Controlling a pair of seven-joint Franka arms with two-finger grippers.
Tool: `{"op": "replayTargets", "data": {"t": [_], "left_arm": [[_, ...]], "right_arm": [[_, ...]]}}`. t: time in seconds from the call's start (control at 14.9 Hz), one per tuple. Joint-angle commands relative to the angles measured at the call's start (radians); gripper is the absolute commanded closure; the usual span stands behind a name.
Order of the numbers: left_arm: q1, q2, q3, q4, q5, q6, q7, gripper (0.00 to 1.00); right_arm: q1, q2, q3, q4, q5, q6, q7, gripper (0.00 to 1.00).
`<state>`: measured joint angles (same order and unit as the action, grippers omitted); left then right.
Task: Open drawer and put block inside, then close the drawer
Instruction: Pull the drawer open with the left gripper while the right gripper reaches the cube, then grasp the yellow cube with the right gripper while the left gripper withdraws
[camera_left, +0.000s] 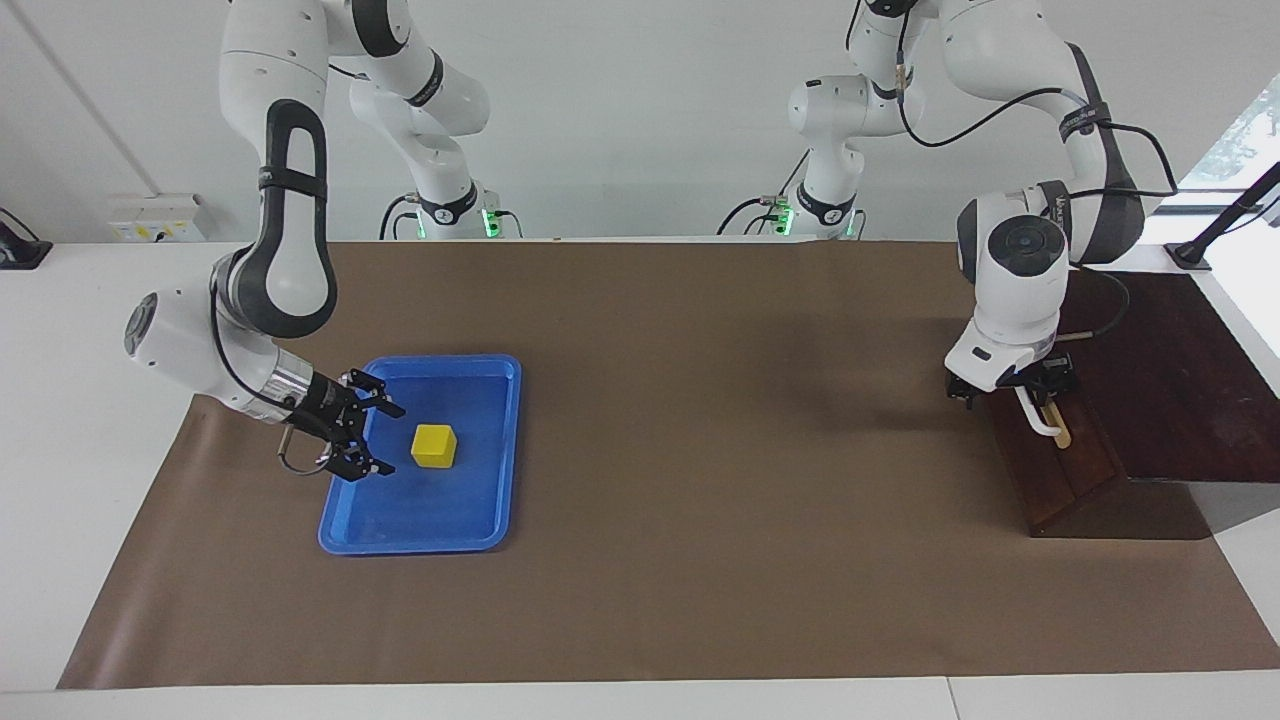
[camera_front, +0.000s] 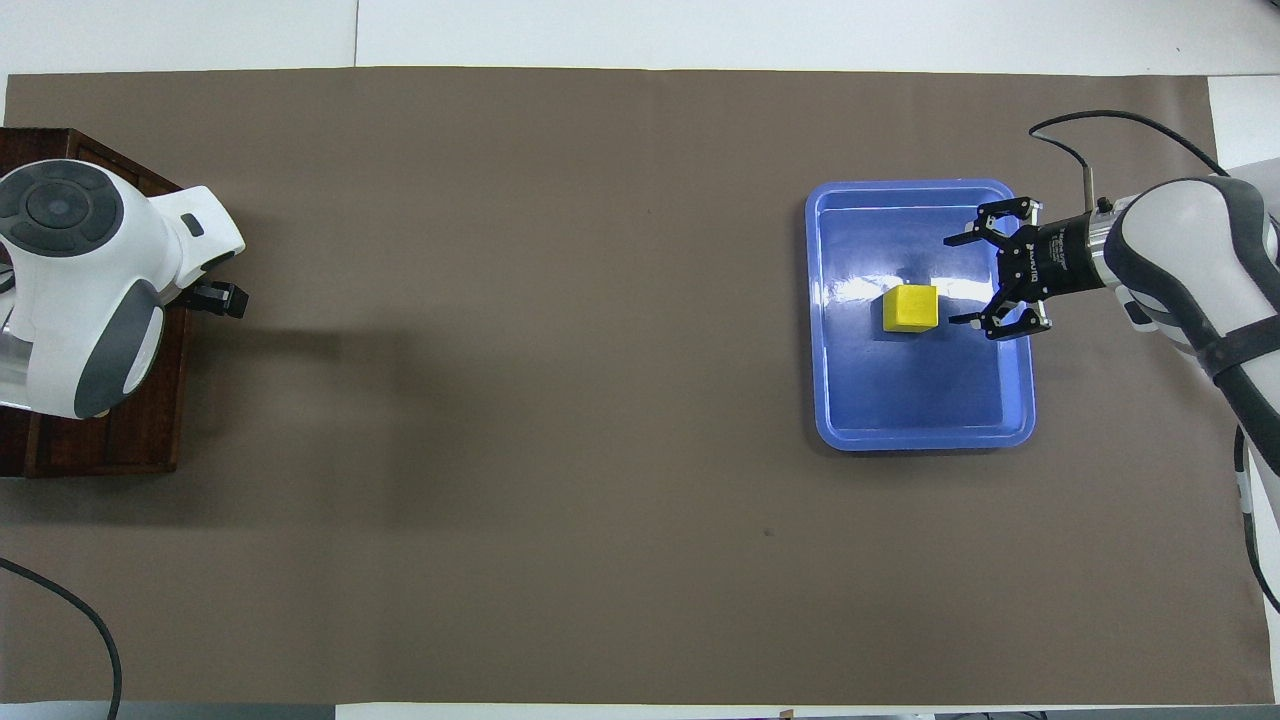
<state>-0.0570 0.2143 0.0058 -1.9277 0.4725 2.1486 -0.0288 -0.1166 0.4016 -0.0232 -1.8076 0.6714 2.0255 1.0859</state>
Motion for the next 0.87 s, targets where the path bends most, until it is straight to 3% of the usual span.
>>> {"op": "replayTargets", "data": {"t": [0.0,0.54,0.81], "left_arm": [[0.000,0.003,-0.007,-0.002,0.011,0.033,-0.031,0.00],[-0.115,0.016,-0.007,0.012,-0.100,0.007,-0.244,0.00],[-0.185,0.020,-0.007,0.064,-0.198,-0.052,-0.301,0.00]], "right_arm": [[0.015,0.013,0.002,-0.013,0.042,0.053,-0.004,0.00],[0.044,0.013,0.002,-0.061,0.057,0.117,-0.007,0.00],[0.054,0.006,0.002,-0.079,0.076,0.134,-0.009,0.00]]}}
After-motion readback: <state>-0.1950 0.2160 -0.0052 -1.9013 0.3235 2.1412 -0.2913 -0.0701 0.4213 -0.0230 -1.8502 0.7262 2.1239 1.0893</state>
